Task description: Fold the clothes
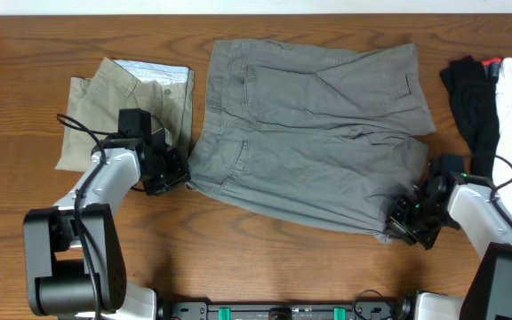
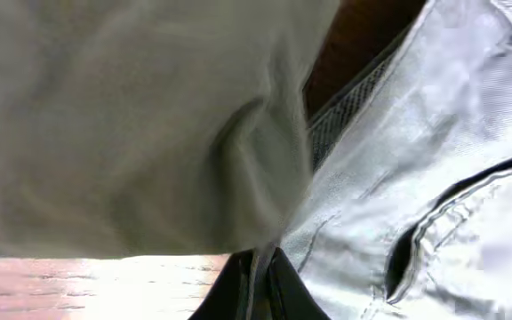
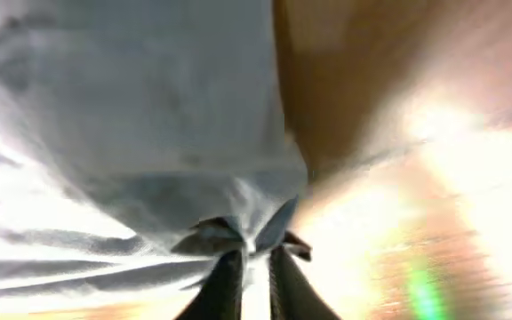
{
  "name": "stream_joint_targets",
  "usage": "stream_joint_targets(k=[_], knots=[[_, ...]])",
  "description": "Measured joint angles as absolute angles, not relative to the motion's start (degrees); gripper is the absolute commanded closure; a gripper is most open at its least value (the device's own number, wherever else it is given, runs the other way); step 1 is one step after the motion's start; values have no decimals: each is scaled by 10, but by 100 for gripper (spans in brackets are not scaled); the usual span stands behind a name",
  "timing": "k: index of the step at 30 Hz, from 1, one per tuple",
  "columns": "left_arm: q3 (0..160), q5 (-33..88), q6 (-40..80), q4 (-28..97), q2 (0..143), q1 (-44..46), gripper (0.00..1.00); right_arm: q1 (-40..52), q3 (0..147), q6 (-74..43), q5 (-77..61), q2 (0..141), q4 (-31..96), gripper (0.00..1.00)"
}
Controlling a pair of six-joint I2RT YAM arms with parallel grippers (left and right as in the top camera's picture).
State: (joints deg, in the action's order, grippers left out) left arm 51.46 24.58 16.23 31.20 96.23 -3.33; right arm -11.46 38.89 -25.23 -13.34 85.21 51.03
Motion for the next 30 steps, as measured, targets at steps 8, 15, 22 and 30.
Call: stream_joint_targets(k=[8, 15, 22, 30], knots=[[524, 235, 161, 322, 962, -43, 93, -128, 423, -208, -120, 846, 531, 56], [525, 234, 161, 325, 962, -43, 93, -125, 423, -161, -187, 845, 621, 64], [526, 234, 161, 323, 962, -43, 93, -108, 415, -160, -192, 844, 621, 64], [525, 234, 161, 322, 962, -43, 92, -108, 387, -182, -183, 844, 597, 53]])
